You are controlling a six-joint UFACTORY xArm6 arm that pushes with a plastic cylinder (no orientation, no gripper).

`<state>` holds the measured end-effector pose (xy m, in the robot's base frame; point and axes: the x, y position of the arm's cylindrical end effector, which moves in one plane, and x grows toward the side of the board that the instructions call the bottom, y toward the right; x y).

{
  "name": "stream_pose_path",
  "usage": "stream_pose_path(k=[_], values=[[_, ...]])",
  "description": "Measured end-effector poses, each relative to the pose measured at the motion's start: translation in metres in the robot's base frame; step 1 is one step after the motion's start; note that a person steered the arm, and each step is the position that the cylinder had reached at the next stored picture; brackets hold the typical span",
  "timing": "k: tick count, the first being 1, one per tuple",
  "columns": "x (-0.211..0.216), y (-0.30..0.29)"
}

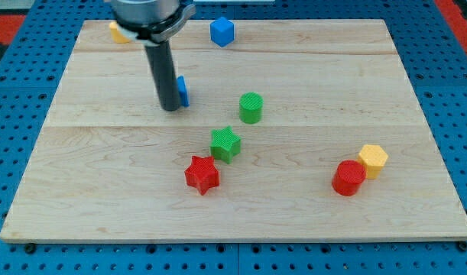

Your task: Push the blue triangle upwards of the board

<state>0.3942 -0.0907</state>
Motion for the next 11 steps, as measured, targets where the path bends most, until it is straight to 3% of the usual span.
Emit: stream_pose_path(k=[2,4,6,8,11], values=[[-0.034,-0.035],[-0.047,0.056],[0.003,0.063],[-0.057,0.103],[-0.052,0.173]])
